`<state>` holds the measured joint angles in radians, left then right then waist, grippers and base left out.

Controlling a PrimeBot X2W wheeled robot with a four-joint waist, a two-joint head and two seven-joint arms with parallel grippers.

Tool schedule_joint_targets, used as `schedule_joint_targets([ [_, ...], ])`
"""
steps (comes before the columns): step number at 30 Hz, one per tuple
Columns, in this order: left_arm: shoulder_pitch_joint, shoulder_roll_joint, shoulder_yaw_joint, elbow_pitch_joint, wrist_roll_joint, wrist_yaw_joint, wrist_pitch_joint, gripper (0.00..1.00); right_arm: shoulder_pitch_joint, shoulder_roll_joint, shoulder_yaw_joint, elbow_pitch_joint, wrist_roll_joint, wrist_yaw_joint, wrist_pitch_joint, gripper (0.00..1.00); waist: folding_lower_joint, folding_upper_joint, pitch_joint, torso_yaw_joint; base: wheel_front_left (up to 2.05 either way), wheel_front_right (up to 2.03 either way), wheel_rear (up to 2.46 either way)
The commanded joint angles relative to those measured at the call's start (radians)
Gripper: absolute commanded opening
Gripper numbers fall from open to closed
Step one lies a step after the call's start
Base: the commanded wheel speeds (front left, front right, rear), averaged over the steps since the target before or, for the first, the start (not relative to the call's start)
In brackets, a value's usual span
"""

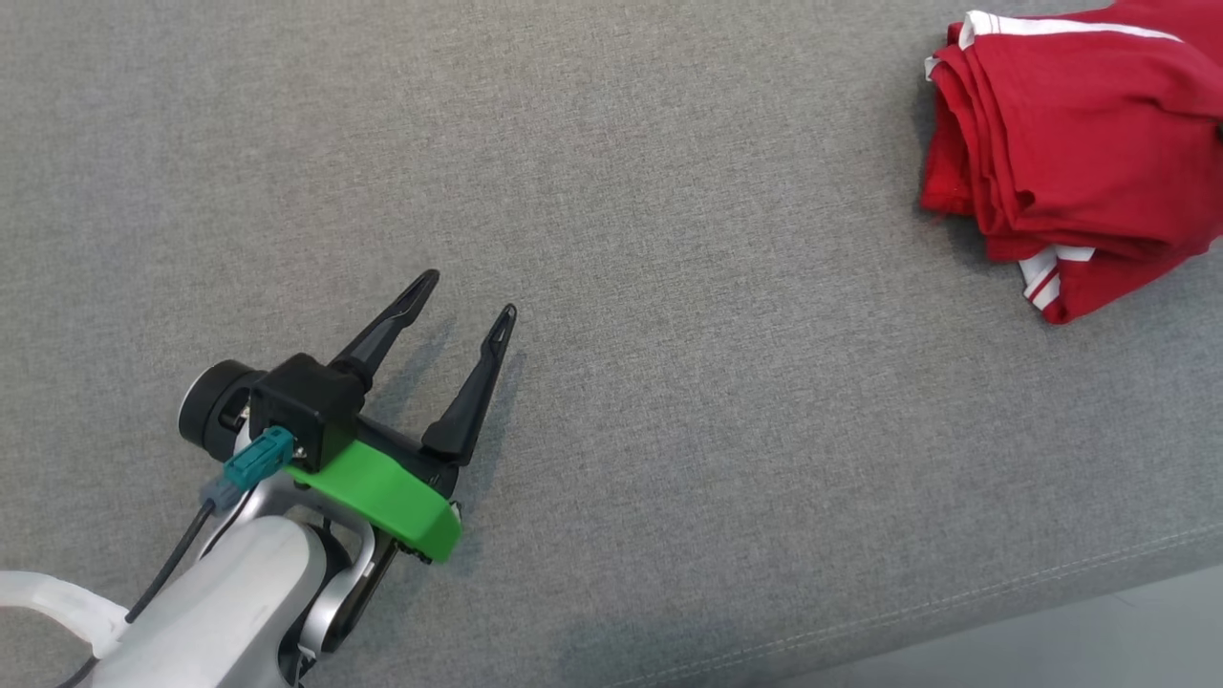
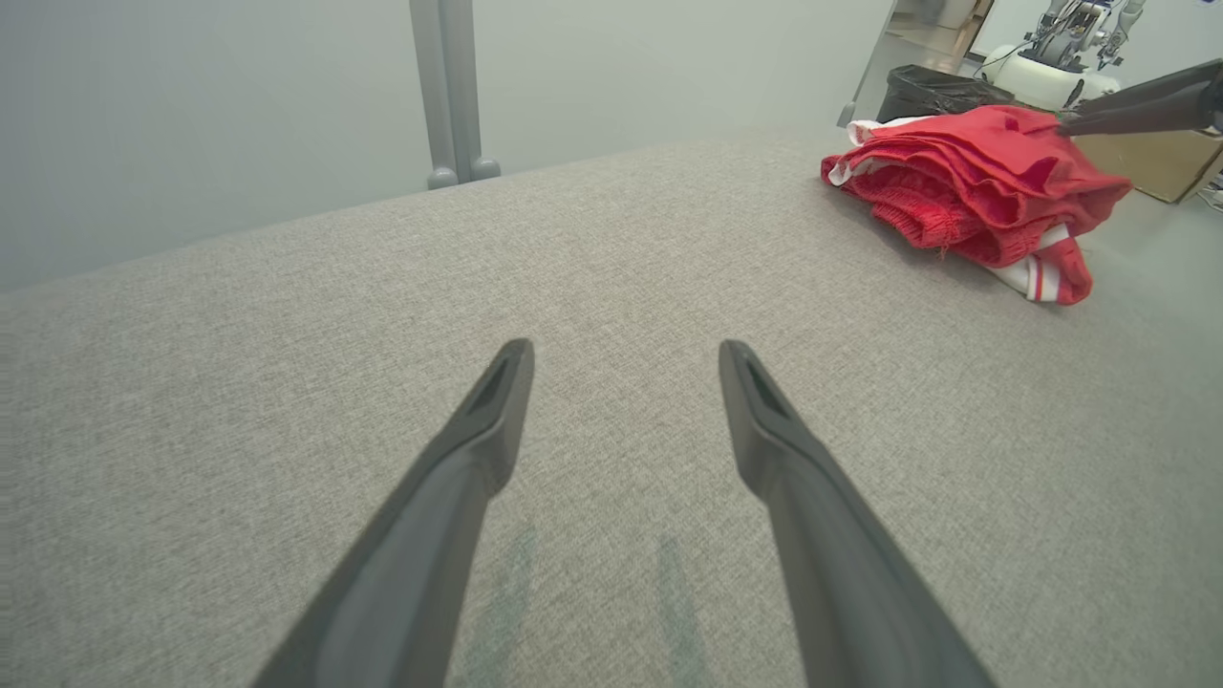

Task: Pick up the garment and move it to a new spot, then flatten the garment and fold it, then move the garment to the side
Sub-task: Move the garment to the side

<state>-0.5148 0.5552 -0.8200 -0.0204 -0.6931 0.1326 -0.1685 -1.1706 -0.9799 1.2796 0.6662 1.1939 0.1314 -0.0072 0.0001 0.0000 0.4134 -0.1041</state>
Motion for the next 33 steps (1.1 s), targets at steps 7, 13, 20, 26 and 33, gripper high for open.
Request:
schedule_joint_targets([
  [7,0.015,-0.008,-0.004,0.015,-0.013,0.007,-0.016,1.0,0.007,0.066,-0.003,0.137,-0.017,-0.001,-0.069,1.0,-0.0001,0.0,-0.058,-0.01,0.0,0.0,0.0],
  [13,0.041,-0.018,-0.003,0.03,-0.028,0.01,-0.033,1.0,0.009,0.094,-0.001,0.131,-0.049,-0.001,-0.135,1.0,-0.0001,0.0,-0.135,-0.02,0.0,0.0,0.0],
  [20,0.082,-0.019,0.012,0.041,-0.045,0.025,-0.055,1.0,-0.004,0.083,-0.006,0.041,-0.079,-0.001,-0.214,1.0,-0.0001,0.0,-0.22,-0.028,0.0,0.0,0.0],
  [26,0.122,-0.012,0.037,0.043,-0.058,0.039,-0.075,1.0,0.041,0.057,-0.041,-0.074,-0.082,-0.001,-0.251,1.0,-0.0001,0.0,-0.286,-0.023,0.0,0.0,0.0],
  [33,0.182,-0.005,0.101,0.035,-0.078,0.08,-0.089,1.0,0.146,0.027,-0.216,-0.175,-0.129,-0.001,-0.257,1.0,-0.0001,0.0,-0.344,-0.001,0.0,0.0,0.0],
])
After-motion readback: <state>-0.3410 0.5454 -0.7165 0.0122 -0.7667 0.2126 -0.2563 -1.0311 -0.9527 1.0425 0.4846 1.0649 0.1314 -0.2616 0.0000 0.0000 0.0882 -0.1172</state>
